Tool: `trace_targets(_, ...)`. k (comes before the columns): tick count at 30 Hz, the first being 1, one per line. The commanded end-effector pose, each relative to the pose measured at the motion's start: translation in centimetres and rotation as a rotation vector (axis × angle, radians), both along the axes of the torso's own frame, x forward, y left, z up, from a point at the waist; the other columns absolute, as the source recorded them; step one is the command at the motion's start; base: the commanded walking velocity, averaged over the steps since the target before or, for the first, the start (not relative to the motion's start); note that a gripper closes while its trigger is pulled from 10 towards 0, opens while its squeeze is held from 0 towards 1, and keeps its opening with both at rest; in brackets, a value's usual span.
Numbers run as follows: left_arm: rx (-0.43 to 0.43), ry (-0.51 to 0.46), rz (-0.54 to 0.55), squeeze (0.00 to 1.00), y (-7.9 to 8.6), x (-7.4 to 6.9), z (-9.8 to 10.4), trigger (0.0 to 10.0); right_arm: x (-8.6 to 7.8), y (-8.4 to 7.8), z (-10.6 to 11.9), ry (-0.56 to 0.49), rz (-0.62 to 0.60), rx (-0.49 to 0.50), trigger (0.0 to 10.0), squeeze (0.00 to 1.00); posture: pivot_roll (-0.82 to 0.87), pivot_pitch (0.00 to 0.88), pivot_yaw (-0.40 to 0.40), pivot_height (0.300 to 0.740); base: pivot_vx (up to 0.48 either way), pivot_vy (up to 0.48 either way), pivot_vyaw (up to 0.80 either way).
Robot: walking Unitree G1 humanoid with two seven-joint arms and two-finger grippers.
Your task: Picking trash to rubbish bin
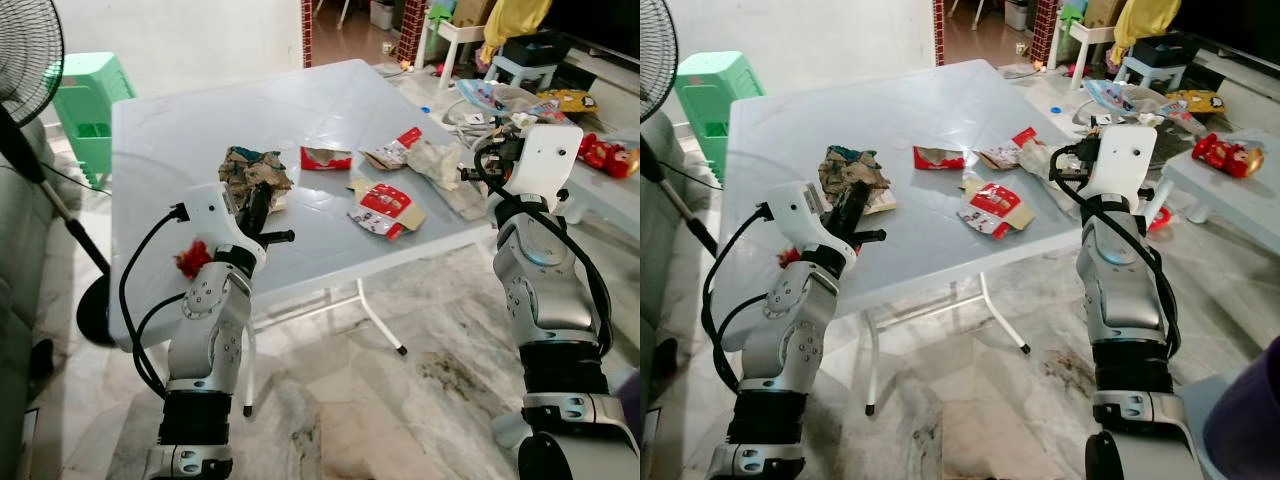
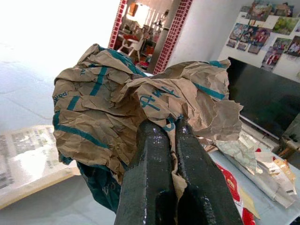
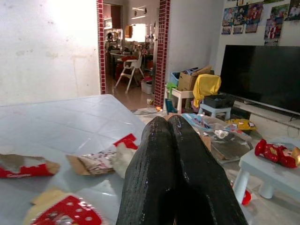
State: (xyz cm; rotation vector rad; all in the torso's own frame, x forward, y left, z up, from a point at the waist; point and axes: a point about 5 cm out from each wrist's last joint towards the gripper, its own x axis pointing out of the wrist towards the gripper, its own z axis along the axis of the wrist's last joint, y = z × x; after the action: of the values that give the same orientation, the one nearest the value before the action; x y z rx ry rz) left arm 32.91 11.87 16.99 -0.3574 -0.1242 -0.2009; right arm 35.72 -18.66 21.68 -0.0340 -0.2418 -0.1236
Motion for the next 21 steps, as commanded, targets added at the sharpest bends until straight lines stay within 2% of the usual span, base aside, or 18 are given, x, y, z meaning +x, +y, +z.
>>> trace_targets(1, -0.003, -0.001, -0.005, 0.00, -0.35, 0.03, 0.23, 0.0, 0.12, -0.17, 0.13, 0.009, -0.003, -0.006, 0.0, 0.00, 0.01, 0.035, 0.007, 0.740, 0.000, -0.292, 0.00)
trace_targets(18, 0.000, 0.002, -0.007, 0.00, -0.30, 0.08, 0.19, 0.0, 0.14, -0.10, 0.08, 0.010, -0.004, -0.005, 0.0, 0.00, 0.01, 0.033, 0.011, 0.740, 0.000, -0.289, 0.00)
trace_targets(21, -0.017, 0.003, -0.003, 0.00, -0.25, 0.09, 0.23, 0.0, 0.15, -0.10, 0.07, 0.011, -0.005, -0.006, 0.0, 0.00, 0.01, 0.033, 0.011, 0.740, 0.000, 0.000, 0.00)
